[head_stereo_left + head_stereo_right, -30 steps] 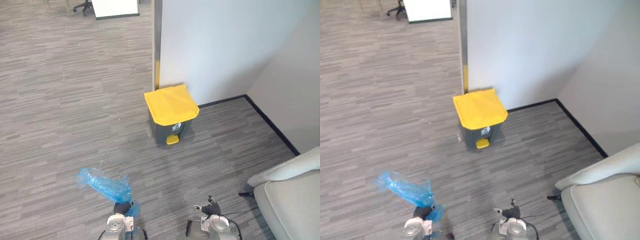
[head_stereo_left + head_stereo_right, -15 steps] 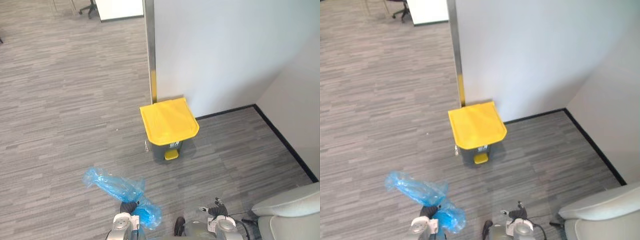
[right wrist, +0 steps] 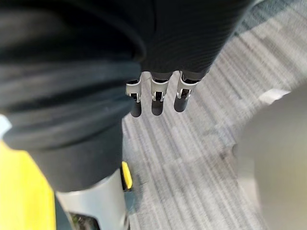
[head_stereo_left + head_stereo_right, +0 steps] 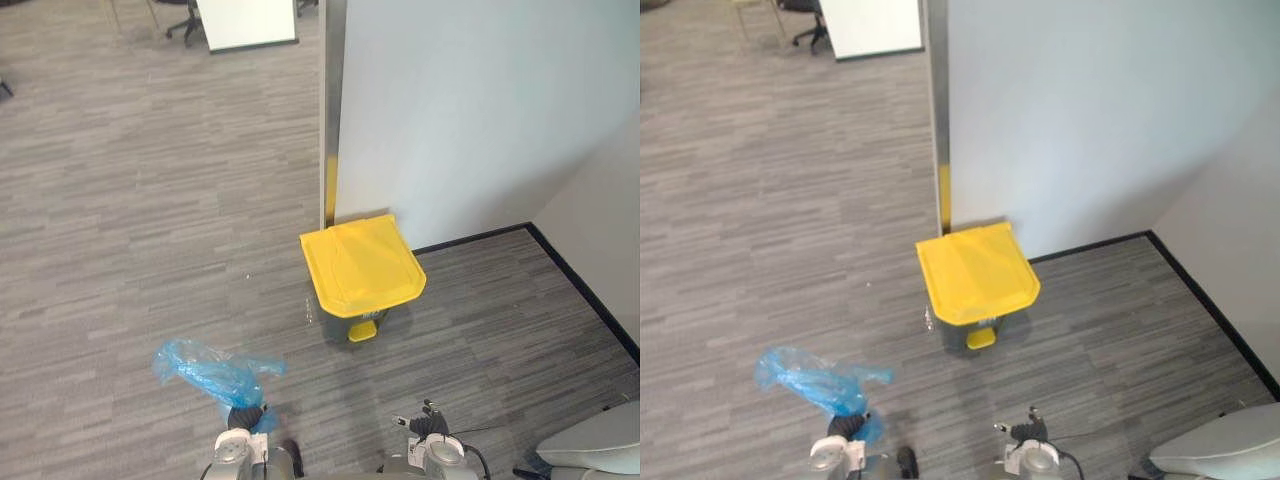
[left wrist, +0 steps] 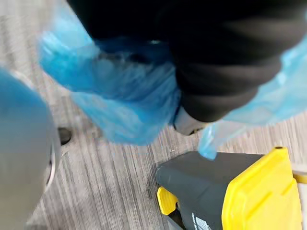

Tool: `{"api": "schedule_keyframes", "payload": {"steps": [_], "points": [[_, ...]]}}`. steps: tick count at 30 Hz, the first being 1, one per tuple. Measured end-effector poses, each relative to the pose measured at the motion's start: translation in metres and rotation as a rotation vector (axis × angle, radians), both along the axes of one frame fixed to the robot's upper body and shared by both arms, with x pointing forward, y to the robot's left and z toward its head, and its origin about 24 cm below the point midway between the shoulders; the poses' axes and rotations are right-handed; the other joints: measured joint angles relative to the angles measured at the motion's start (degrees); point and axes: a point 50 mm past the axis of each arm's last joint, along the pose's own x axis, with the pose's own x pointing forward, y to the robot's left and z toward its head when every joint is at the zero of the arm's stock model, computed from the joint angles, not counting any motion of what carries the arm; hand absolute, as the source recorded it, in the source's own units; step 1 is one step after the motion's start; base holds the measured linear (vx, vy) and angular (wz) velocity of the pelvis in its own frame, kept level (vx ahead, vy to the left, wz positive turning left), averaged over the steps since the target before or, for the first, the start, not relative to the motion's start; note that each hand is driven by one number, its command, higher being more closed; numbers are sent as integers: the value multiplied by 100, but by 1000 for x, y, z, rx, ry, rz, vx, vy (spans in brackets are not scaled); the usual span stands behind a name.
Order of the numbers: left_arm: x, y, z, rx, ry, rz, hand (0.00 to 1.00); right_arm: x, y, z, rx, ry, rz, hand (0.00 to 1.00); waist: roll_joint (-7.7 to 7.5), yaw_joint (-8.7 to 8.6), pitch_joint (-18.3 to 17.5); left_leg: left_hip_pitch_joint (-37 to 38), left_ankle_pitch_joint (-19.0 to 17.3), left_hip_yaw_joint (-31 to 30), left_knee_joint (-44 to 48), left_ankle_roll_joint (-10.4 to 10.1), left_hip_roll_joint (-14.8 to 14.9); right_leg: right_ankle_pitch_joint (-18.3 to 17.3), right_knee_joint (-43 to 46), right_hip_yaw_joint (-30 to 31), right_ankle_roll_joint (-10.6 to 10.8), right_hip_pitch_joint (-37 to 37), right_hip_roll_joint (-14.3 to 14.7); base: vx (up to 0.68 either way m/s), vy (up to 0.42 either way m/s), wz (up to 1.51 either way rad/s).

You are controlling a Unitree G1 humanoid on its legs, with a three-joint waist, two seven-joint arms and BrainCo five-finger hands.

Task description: Gather rubbish on tea table into small bin, then transfer packed bag to large trash can.

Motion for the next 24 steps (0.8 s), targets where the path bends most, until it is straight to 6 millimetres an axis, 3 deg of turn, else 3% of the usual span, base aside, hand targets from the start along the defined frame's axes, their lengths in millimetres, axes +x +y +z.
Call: {"api": "schedule_keyframes", "payload": {"steps": [1,3,5,6,7,8,9,12,17,20,21,22,24], "points": [[0,2,0,3,0,10,100,-1,0,0,1,4,0,0,-44,6,-7,83,-56,-83,-2,-6,27,-252,28,-44,-66,-116,60,179,-47,31],[0,1,0,-1,1,12,100,1,-1,0,-1,-2,5,0,-16,-4,9,199,-90,-145,-15,-60,140,-416,-251,-135,-185,-356,249,274,-109,29],[-2,1,-1,-3,8,14,100,5,-2,2,-2,-9,10,0,39,-13,29,329,-133,-179,-53,-175,277,-335,-987,-145,-251,-543,560,304,-151,22],[-4,4,-2,5,17,13,100,2,1,-1,5,6,14,0,-78,-61,-22,384,-163,-353,-133,-287,166,387,-2134,-16,-348,-475,703,347,-175,46],[-3,0,-5,-7,40,14,100,2,-5,-1,-8,15,14,0,50,-132,-1,431,-190,-603,-182,-364,271,554,-2109,-64,-533,-369,795,338,-161,44],[-4,-3,-6,-16,44,13,100,3,-8,-1,-16,16,13,0,114,-122,-27,422,-178,-658,-211,-378,314,535,-2161,-80,-548,-352,846,326,-144,16],[-2,-14,-6,-49,37,22,100,7,-17,1,-40,16,16,0,312,-98,-42,423,-155,-712,-272,-418,431,435,-2218,-176,-600,-339,948,297,-131,4],[4,-28,-5,-85,24,11,100,0,-21,-2,-43,35,1,0,451,-161,-39,538,-73,-840,-217,-550,662,291,-2453,-480,-673,81,1091,291,-153,33],[13,-30,-1,-87,-7,-5,100,-7,-16,-4,-21,46,-23,0,253,-127,-46,-59,-127,-623,1552,-645,981,337,-3233,-741,-745,959,1129,169,-55,31],[13,-30,-1,-86,-6,-4,100,-4,-19,-3,-21,38,-42,0,214,-118,-36,-433,-433,-464,1149,-598,825,419,-3355,-621,-653,1003,967,95,103,-10],[12,-30,-2,-85,-2,-4,100,-3,-19,-3,-22,38,-43,0,217,-118,-38,-448,-329,-474,785,-528,752,448,-3370,-582,-606,1004,936,67,196,-25],[8,-29,-3,-83,9,-4,100,-5,-24,-3,-34,45,-44,0,319,-125,-84,-434,295,-562,31,-533,660,521,-3464,-483,-478,1007,1015,96,203,-38],[6,-20,-4,-55,18,-11,100,-9,-16,-7,-12,69,-44,0,189,-99,-174,-291,398,-457,-207,-460,465,679,-3778,-202,-293,1063,937,84,182,-29]]}}
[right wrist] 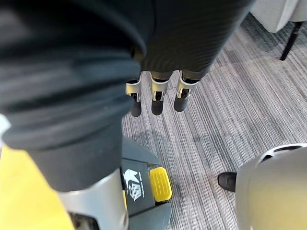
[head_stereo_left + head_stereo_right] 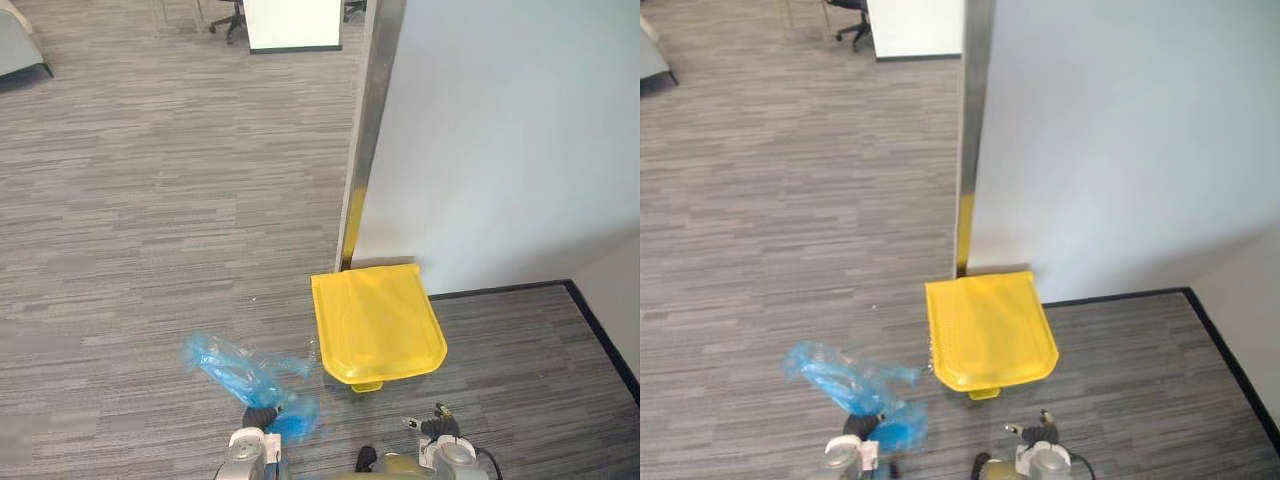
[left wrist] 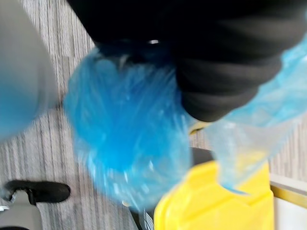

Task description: Gather rubbish on tea table into small bin, then transfer packed bag to large trash can.

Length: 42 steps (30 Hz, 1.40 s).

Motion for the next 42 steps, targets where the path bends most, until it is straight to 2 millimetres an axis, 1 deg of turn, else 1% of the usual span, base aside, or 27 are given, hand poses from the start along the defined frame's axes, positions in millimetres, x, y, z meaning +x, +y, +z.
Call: {"api": "schedule_keyframes", "payload": {"steps": [1,4,6,8,9,14,18,21,22,23,24,25,26,27,28,29,30,31,32,33,34,35,36,37,39,40,42], "points": [[-1,10,0,28,6,-5,100,-4,4,-2,11,11,-3,0,-83,-24,-20,41,20,22,-85,32,-90,39,-169,110,59,74,-93,31,165,-7],[-2,24,1,77,15,-22,100,-7,4,-3,17,17,-23,0,-97,-27,-24,161,81,137,-261,128,-269,150,-333,268,154,124,-203,-4,117,-12],[-8,28,-2,87,37,-21,100,-8,3,-3,17,20,-30,0,-78,-27,-25,194,110,157,-365,171,-309,197,-404,325,169,117,-206,-34,64,-12],[-11,28,-3,88,51,-24,100,-9,1,-4,16,26,-35,0,-78,-27,-25,216,151,162,-441,185,-315,227,-431,339,152,108,-195,-32,10,-7],[-18,27,-6,85,74,-27,100,-11,0,-5,13,36,-34,0,-76,-25,-27,294,210,169,-569,180,-317,245,-461,360,142,117,-175,-33,-19,-5],[-26,27,-9,84,99,-22,100,-16,-5,-7,-1,61,-33,0,-48,-12,-43,475,323,285,-858,165,-308,293,-479,511,117,64,-114,-30,-11,-15],[-29,30,-10,80,108,5,100,-10,-4,-5,-1,51,-27,0,-41,-2,-42,570,319,431,-918,170,-314,378,-499,746,117,31,-79,-8,20,-36],[-28,30,-10,77,101,18,100,-12,-4,-6,-3,58,-27,0,-62,-3,-35,593,300,456,-909,197,-341,391,-468,809,131,5,-102,-28,22,-13],[-28,32,-9,74,95,36,100,-11,-4,-6,-4,57,-26,0,-89,-1,-20,582,264,474,-872,228,-364,346,-329,819,150,-69,-133,-45,29,-7],[-25,32,-8,76,86,38,100,-10,-3,-5,-3,52,-23,0,-137,-2,62,560,149,476,-685,247,-388,194,-6,817,175,-166,-201,-47,31,-6],[-24,33,-8,76,83,40,100,-8,-3,-5,-4,48,-19,0,-160,0,96,564,86,469,-607,271,-401,118,145,809,203,-199,-237,-57,26,0],[-22,33,-7,75,77,45,100,-6,-3,-3,-7,35,-22,0,-178,4,189,590,-177,346,-469,394,-411,-42,738,716,358,-369,-365,-95,28,-15],[-16,32,-5,71,61,49,100,2,-4,0,-8,7,-34,0,-139,5,367,707,-307,280,-329,491,-408,-69,1953,508,495,-1003,-418,-116,34,-15],[-16,31,-5,69,62,54,100,6,-5,2,-11,-11,-34,0,-59,17,415,685,-329,286,-213,477,-351,-102,2205,419,470,-1144,-424,-116,44,-15],[-15,31,-5,67,60,61,100,12,-5,5,-17,-33,-24,0,-20,11,466,654,-487,287,66,530,-231,-213,2187,231,315,-1341,-401,-45,47,-5],[-11,32,-4,70,49,58,100,15,-3,7,-18,-44,-17,0,-89,63,526,661,-669,337,335,543,-168,-139,1946,40,243,-1588,-402,-17,22,-9],[-9,36,-2,81,43,57,100,17,0,7,-10,-46,-17,0,-190,135,550,644,-783,419,509,496,-154,64,1382,-53,268,-1739,-367,28,-13,-13],[-8,38,-2,86,38,59,100,17,2,7,-8,-47,-18,0,-250,149,563,643,-829,472,589,470,-155,111,1176,-111,263,-1770,-373,87,-91,-5],[-6,41,0,94,32,61,100,19,5,8,-4,-53,-12,0,-342,150,587,582,-1039,477,913,376,-171,139,847,-254,253,-1863,-390,178,-158,1],[-6,43,0,96,28,72,100,19,6,7,-4,-49,-10,0,-405,150,597,558,-1197,466,1112,302,-204,56,730,-292,322,-1847,-392,279,-212,-11],[-2,39,1,91,19,78,100,20,5,8,-7,-48,-9,0,-345,179,645,567,-1418,461,1355,176,-142,149,763,-329,327,-1836,-376,255,-165,-20],[0,36,1,86,15,79,100,24,5,9,-9,-56,-9,0,-246,192,672,560,-1460,465,1378,139,-73,144,793,-345,329,-1851,-324,241,-132,-15],[2,32,1,78,8,76,100,30,3,12,-18,-75,-8,0,-143,165,747,555,-1504,415,1341,111,-33,180,833,-366,293,-1875,-266,179,-95,10],[8,26,3,65,-6,74,100,29,0,12,-20,-73,-20,0,-122,152,758,577,-1518,310,1260,87,-30,278,879,-375,242,-1882,-231,159,-95,25],[11,22,4,53,-17,74,100,27,0,11,-18,-69,-27,0,-134,162,746,628,-1537,164,1193,55,28,257,1058,-381,167,-1881,-148,146,-73,32],[12,21,4,51,-23,71,100,26,1,11,-16,-67,-28,0,-142,172,748,671,-1549,117,1163,39,64,172,1163,-404,69,-1884,-124,181,-87,24],[13,19,5,41,-25,68,100,26,1,11,-14,-68,-28,0,-138,206,743,723,-1585,-15,1168,-25,147,-83,1456,-481,21,-1912,-95,152,-71,16]]}}
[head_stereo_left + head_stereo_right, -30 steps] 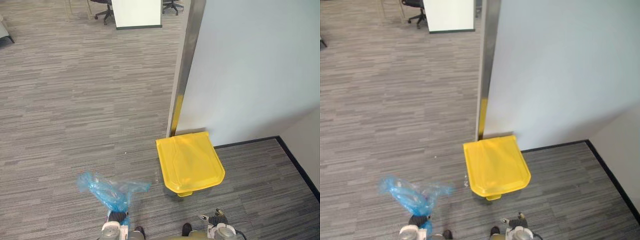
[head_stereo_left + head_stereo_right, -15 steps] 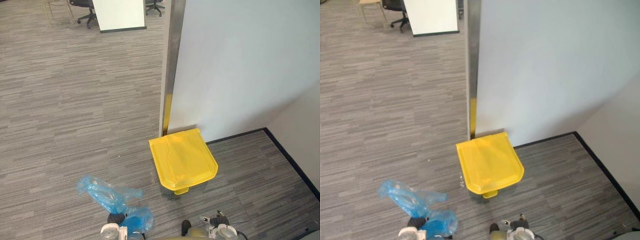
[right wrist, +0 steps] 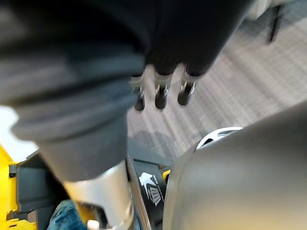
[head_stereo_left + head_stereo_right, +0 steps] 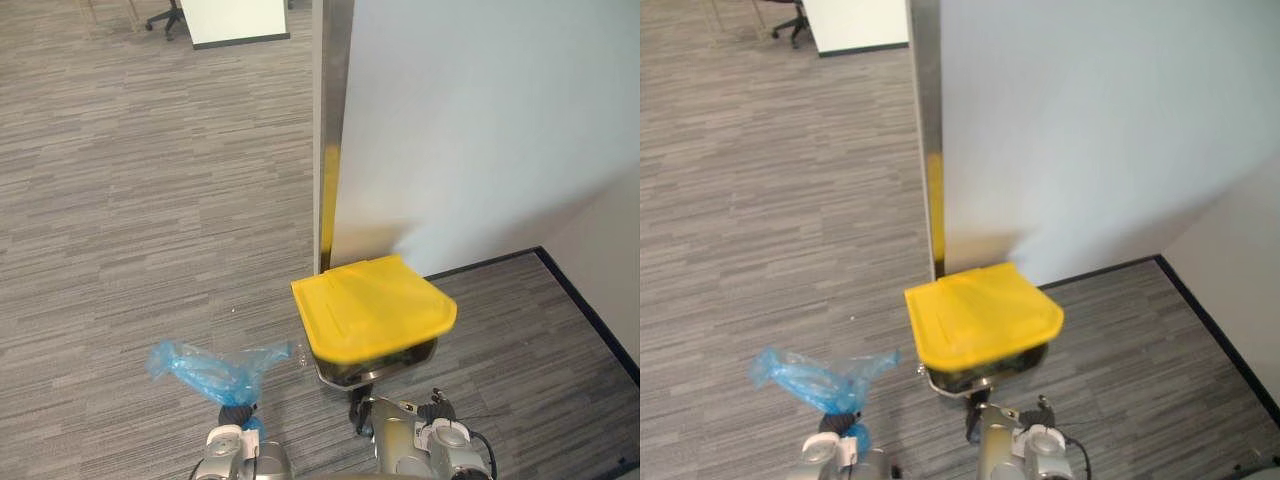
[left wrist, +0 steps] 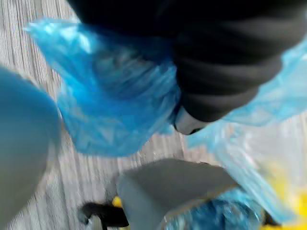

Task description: Gather rubbish on tea table into small bin, then transfer packed bag to large trash can.

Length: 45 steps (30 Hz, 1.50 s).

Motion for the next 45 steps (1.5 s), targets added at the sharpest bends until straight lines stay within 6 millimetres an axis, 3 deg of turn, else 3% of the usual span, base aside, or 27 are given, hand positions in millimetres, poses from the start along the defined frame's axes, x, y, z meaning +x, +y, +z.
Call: {"api": "schedule_keyframes", "payload": {"steps": [4,9,13,18,20,22,23,28,31,34,35,36,37,38,39,40,41,43,45], "points": [[13,-10,5,-29,-40,-18,100,1,-2,3,-8,-24,-5,0,4,0,-56,-269,-146,-482,262,-104,7,-592,824,-257,-8,-333,-234,118,-57,37],[37,-14,19,-26,-127,-48,100,15,-6,12,-26,-76,1,0,150,28,29,-1262,-155,-929,1182,-96,169,-660,1010,-655,-59,-672,-310,71,-52,40],[62,-15,37,-29,-225,-43,100,43,2,27,-40,-162,73,0,281,65,191,-2173,-177,-1083,1947,-49,390,-671,1170,-910,-76,-1102,-287,-36,-79,27],[78,-6,52,2,-301,-22,100,84,18,58,-37,-327,136,0,341,116,320,-2587,-501,-1236,1816,-41,619,-708,1134,-1163,-10,-1434,-185,-108,-127,22],[81,-1,56,17,-320,-22,100,101,25,75,-41,-405,167,0,311,161,367,-2657,-502,-1280,1810,-42,676,-636,1047,-1156,-113,-1484,-80,-112,-123,-8],[87,-4,64,32,-365,-32,100,129,28,111,-76,-559,190,0,303,247,384,-2780,-479,-1341,1713,-30,691,-498,818,-1149,-223,-1601,78,-98,-115,-19],[88,-4,66,33,-372,-35,100,134,29,117,-79,-583,192,0,304,247,396,-2784,-470,-1356,1684,-25,692,-472,772,-1150,-218,-1603,102,-79,-100,-12],[98,-14,78,16,-445,-73,100,186,16,196,-163,-834,192,0,272,308,448,-2944,-277,-1466,1414,81,794,-378,307,-1230,-269,-1675,378,-56,-113,-8],[102,-21,84,-2,-473,-91,100,203,9,230,-182,-926,172,0,175,340,514,-2964,-216,-1481,1374,158,907,-327,244,-1359,-183,-1675,465,-52,-111,-9],[109,-28,92,-10,-516,-113,100,217,3,270,-202,-1033,154,0,59,341,580,-3053,-158,-1585,1244,82,909,-331,-11,-1425,-170,-1674,546,-98,-153,12],[111,-32,93,-19,-527,-124,100,222,2,286,-201,-1076,153,0,83,342,600,-3201,-138,-1589,1323,145,905,-477,-63,-1532,130,-1687,548,-102,-146,-6],[112,-34,95,-30,-538,-123,100,225,1,299,-199,-1113,147,0,161,440,652,-3244,-102,-1645,1298,265,1012,-409,807,-1254,-374,-1952,529,-47,-155,36],[113,-32,98,-32,-554,-120,100,226,-2,309,-207,-1140,133,0,-7,294,714,-3316,92,-1631,1465,-156,845,-335,1602,126,-972,-1960,464,4,-219,53],[116,-34,103,-43,-581,-114,100,228,-5,320,-224,-1164,120,0,40,340,798,-3481,142,-1702,1678,-305,951,-351,1415,-145,-830,-1947,534,18,-194,60],[117,-34,104,-41,-587,-117,100,229,-5,323,-220,-1171,115,0,30,369,791,-3527,154,-1672,1742,-286,915,-273,1293,-252,-814,-1940,517,9,-120,22],[116,-32,103,-40,-582,-115,100,230,-7,331,-197,-1195,88,0,7,388,805,-3600,133,-1603,1751,-202,816,-33,1102,-399,-1115,-1940,503,-2,-27,18],[116,-35,104,-44,-584,-129,100,231,-10,333,-181,-1198,60,0,-17,391,850,-3584,250,-1565,1613,-326,794,11,1137,-450,-1185,-1951,429,-15,-25,25],[116,-38,106,-52,-599,-144,100,233,-12,332,-181,-1182,53,0,-18,381,849,-3538,365,-1556,1479,-448,729,41,1033,-489,-1120,-1850,354,-51,7,23],[117,-40,111,-56,-625,-153,100,233,-15,331,-177,-1176,45,0,-20,372,847,-3531,426,-1555,1477,-337,675,106,851,-514,-1026,-1770,309,-82,72,17]]}}
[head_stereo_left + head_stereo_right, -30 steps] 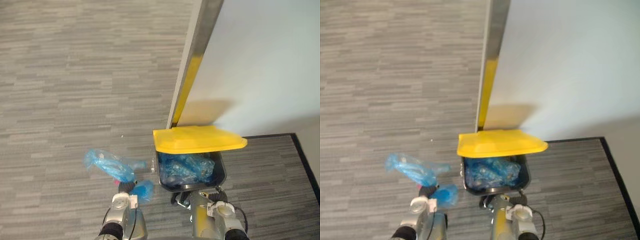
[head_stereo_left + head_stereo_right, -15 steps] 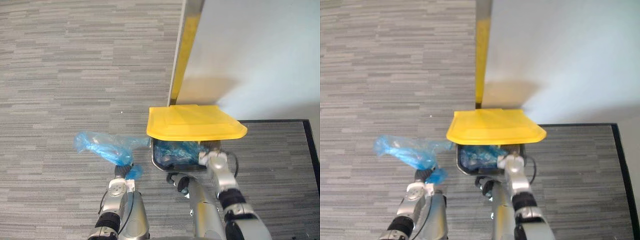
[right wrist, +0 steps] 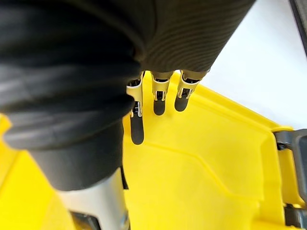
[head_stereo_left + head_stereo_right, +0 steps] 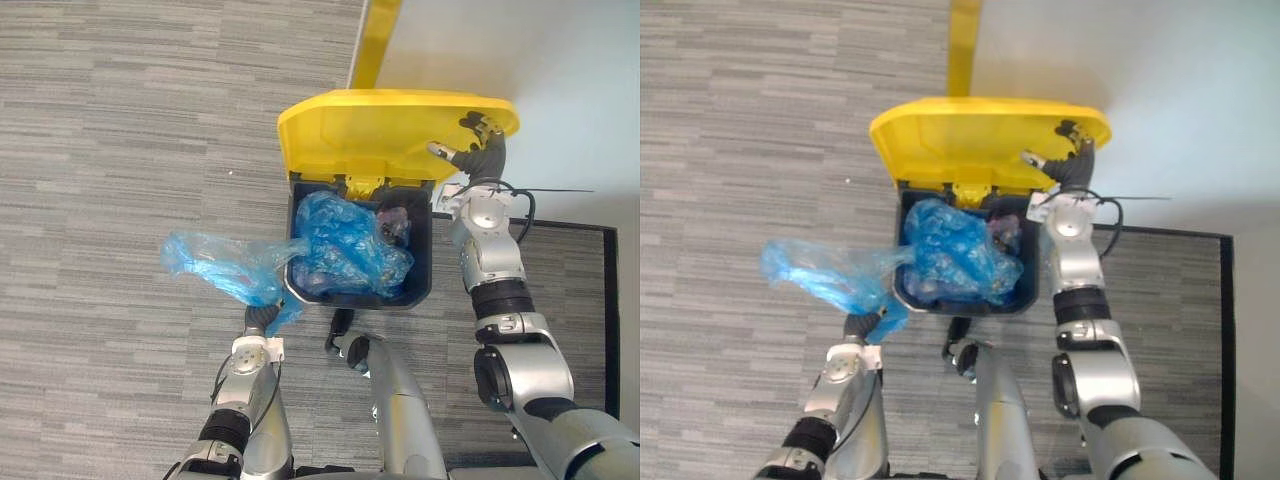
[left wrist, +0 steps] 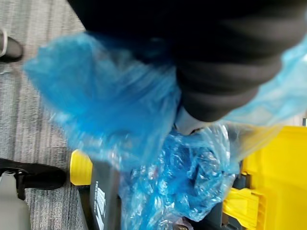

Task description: Gather rubbish on tea table into small bin, then transfer packed bag to large trash can.

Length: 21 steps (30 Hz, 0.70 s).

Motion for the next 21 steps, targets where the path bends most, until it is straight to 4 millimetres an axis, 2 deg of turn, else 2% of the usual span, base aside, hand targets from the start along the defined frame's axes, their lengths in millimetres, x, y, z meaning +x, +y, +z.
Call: {"api": "schedule_keyframes", "payload": {"steps": [2,3,4,5,7,9,12,14,21], "points": [[3,-4,8,6,-38,-30,100,1,-2,1,8,2,-2,0,0,-3,0,-66,22,1,-7,18,-36,93,-139,-58,129,35,-60,-97,93,8],[5,-9,12,8,-56,-51,100,2,-2,4,5,0,-5,0,0,-5,-1,-129,102,1,-92,-85,-74,173,-254,-85,249,51,-97,-106,104,7],[7,-10,17,11,-74,-67,100,3,-1,9,3,-12,-1,0,0,-6,-1,-137,197,7,-212,-103,-122,277,-410,-86,380,83,-122,-98,100,10],[9,-11,19,5,-84,-69,100,3,-1,10,2,-15,1,0,0,-5,-1,-131,243,6,-272,-79,-148,349,-511,-87,396,119,-129,-105,107,18],[9,-13,27,-6,-119,-82,100,4,1,13,-1,-23,6,0,0,0,-1,-96,353,-7,-392,-58,-214,498,-708,-85,359,222,-157,-51,60,19],[13,-20,48,-4,-214,-129,100,5,5,21,-8,-41,19,0,-1,15,-2,-130,431,-24,-406,-131,-246,592,-816,-95,339,226,-169,-26,46,9],[17,-31,69,-26,-304,-175,100,6,6,20,-17,-35,21,0,-3,14,-3,-132,471,-13,-430,-153,-292,601,-805,-87,328,240,-208,-11,19,5],[18,-45,95,-69,-423,-230,100,7,6,16,-44,-12,26,0,-7,9,-7,-59,478,-12,-473,-139,-302,600,-847,-92,330,330,-211,-7,12,4],[11,-67,132,-136,-585,-340,100,8,3,15,-54,-6,25,0,-12,-3,-27,50,570,19,-638,-183,-300,665,-993,-82,338,428,-184,0,0,0]]}}
